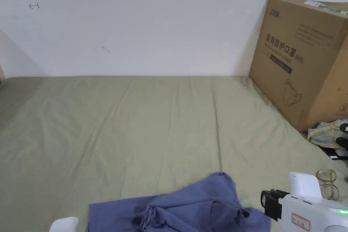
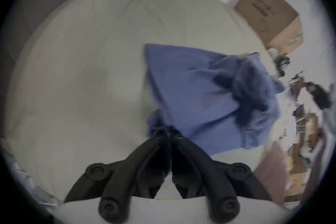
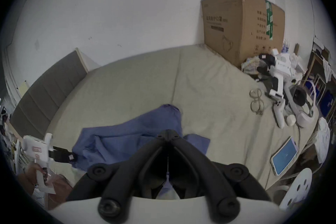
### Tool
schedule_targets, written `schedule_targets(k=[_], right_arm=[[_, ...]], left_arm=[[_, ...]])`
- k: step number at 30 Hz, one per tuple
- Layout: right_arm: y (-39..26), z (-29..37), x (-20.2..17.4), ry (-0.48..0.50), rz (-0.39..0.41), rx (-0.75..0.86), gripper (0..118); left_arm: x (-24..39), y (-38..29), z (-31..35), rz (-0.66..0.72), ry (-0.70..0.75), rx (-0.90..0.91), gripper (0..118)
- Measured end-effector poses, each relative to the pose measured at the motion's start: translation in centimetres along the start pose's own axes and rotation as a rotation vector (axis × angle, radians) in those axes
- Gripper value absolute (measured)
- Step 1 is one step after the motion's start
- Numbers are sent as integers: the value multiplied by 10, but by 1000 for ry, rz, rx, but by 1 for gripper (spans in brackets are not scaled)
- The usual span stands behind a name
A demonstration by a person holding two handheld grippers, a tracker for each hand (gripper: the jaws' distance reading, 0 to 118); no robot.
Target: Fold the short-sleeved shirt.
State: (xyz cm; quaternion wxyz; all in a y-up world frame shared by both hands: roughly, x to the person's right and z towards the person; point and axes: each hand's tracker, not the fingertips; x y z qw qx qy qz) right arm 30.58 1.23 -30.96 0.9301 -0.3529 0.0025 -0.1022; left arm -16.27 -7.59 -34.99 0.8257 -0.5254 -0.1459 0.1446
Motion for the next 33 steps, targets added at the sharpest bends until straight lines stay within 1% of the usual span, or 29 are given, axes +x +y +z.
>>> schedule_targets(k=[2, 3, 4, 5, 6, 7, 10, 12, 13, 14, 15, 16, 17, 18, 19, 20, 22, 24, 26, 27, 28, 31, 33], right_arm=[[3, -18, 13, -18, -19, -80, 2], [6, -26, 19, -6, -31, -121, 8], [8, -37, 25, 6, -54, -152, 41], [8, -49, 32, -22, -80, -207, 82], [8, -61, 37, -54, -92, -278, 109], [10, -71, 42, -56, -110, -282, 113], [12, -103, 52, -78, -95, -348, 113], [15, -123, 56, -66, -102, -379, 113], [12, -132, 59, -49, -119, -409, 112], [13, -141, 59, -44, -128, -442, 110], [13, -149, 59, -31, -121, -473, 104], [13, -155, 58, -9, -105, -497, 73], [11, -156, 56, 36, -80, -519, 35], [11, -158, 53, 58, -43, -541, 13], [13, -156, 48, 60, -10, -530, 13], [14, -147, 42, 17, 42, -487, 12], [18, -134, 37, 53, 91, -454, 11], [24, -115, 40, 71, 82, -397, 10], [32, -88, 46, 96, 42, -327, 10], [37, -76, 48, 106, 29, -297, 10], [44, -61, 49, 108, 32, -263, 10], [66, -19, 49, 111, 76, -181, 9], [86, 2, 46, 111, 102, -140, 9]], left_arm=[[0, 1, 15, -15, 53, 63, 4], [-1, -1, 23, -26, 74, 89, 4], [-4, 0, 29, -28, 64, 94, 4], [-7, 2, 34, -25, 49, 92, 4], [-5, 2, 40, -25, 49, 94, 4], [0, 1, 45, -28, 60, 101, 4], [1, 2, 50, -54, 105, 95, 4], [-3, 2, 46, -62, 105, 82, 4], [-4, 2, 45, -57, 101, 78, 4], [-4, 2, 43, -39, 95, 73, 4], [-11, 3, 38, -18, 86, 65, 4], [-13, 4, 37, -5, 88, 62, 4], [-14, 4, 36, 4, 87, 62, 4], [-13, 4, 36, 8, 86, 64, 4], [-15, 3, 36, 7, 83, 66, 4], [-14, 3, 37, -3, 85, 67, 4], [-11, 5, 41, -22, 98, 76, 4], [-15, 8, 46, -25, 90, 86, 4], [-20, 18, 58, -41, 41, 112, 4], [-24, 22, 64, -49, 56, 131, 4], [-26, 30, 75, -68, 96, 166, 4], [-26, 56, 115, -78, 93, 236, 4], [-21, 77, 142, -126, 119, 296, 4]])
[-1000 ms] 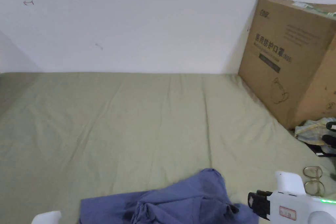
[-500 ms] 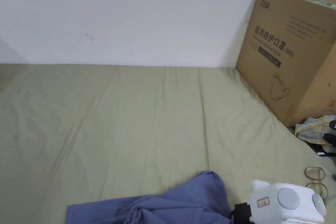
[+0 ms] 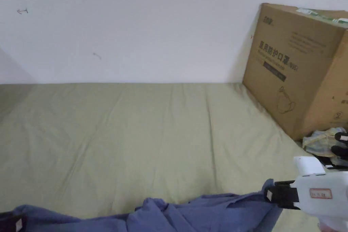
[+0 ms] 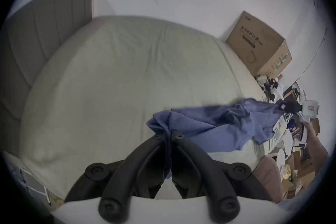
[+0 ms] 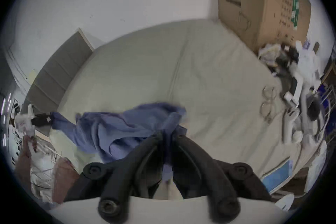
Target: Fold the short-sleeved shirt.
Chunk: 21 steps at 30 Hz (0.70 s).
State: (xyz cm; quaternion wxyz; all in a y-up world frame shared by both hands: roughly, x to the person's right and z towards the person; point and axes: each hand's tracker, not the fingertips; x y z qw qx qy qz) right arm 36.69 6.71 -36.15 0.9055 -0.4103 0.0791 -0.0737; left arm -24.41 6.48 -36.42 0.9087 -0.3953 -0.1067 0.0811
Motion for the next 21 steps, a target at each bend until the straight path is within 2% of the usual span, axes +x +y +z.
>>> schedule_targets(k=[3, 7, 11, 18, 21], right_arm=[[28, 34, -9, 16, 45, 81, 9], [74, 73, -26, 7, 86, 188, 9], [118, 105, -51, -16, 135, 283, 9], [198, 131, -75, -80, 197, 366, 9], [234, 129, -79, -97, 189, 391, 9]], left_arm=[[10, 41, 31, -60, 20, 94, 4], [24, 91, 65, -77, -16, 198, 4], [44, 131, 88, -144, 15, 289, 4], [56, 192, 99, -175, 57, 376, 4], [59, 221, 94, -179, 64, 382, 4]])
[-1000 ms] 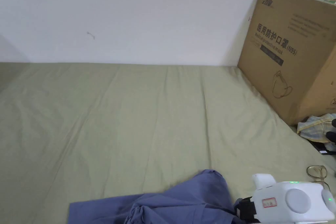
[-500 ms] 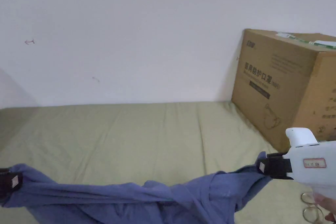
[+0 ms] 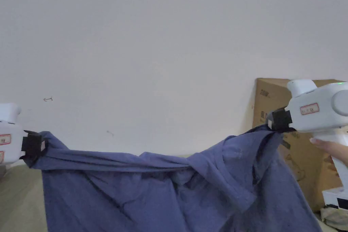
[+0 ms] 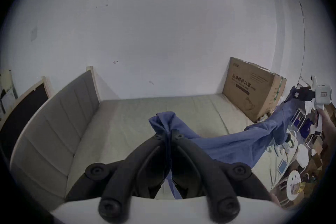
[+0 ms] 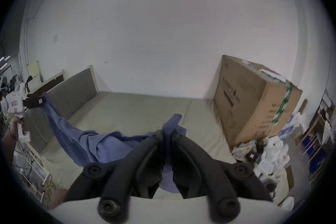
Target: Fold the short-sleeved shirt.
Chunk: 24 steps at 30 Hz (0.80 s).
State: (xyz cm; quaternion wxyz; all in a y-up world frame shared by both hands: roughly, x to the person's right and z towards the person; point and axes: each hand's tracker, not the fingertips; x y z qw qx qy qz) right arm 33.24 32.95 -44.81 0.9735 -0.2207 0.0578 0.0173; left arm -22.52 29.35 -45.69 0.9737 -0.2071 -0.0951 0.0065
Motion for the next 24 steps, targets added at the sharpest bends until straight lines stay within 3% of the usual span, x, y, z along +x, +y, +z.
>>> schedule_targets(k=[6, 12, 17, 22, 24], right_arm=[[45, -58, 0, -49, -8, 8, 9], [40, -144, 3, -68, -52, -39, 9], [-17, -220, 0, -35, -101, -129, 9], [-125, -279, 1, -15, -179, -321, 9], [-171, -295, 11, -5, -260, -369, 9]], left_arm=[[-6, 39, -55, -8, 53, 44, 4], [-17, 41, -119, 31, 126, 84, 4], [-27, -11, -166, 35, 191, 43, 4], [-44, -115, -213, 54, 165, -215, 4], [-46, -163, -224, 53, 150, -319, 4]])
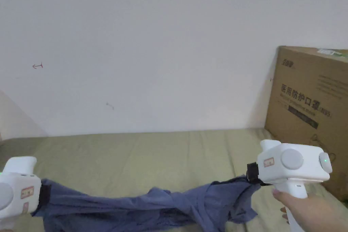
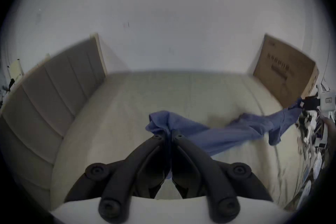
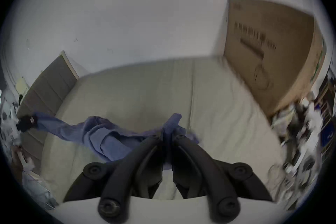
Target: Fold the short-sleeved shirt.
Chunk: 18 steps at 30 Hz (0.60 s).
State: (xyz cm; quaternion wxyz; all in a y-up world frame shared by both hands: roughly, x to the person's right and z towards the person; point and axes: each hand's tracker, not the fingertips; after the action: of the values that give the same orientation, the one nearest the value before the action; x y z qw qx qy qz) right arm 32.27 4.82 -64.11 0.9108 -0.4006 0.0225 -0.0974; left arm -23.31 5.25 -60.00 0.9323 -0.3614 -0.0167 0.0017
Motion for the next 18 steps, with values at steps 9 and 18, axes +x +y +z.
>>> schedule_targets(k=[9, 18], right_arm=[[-140, -6, 60, 50, -75, -175, 9], [-218, 70, 84, 89, -103, -268, 9]], left_arm=[[-14, -156, 21, 2, -95, -193, 4], [-21, -222, 115, 48, -200, -241, 4]])
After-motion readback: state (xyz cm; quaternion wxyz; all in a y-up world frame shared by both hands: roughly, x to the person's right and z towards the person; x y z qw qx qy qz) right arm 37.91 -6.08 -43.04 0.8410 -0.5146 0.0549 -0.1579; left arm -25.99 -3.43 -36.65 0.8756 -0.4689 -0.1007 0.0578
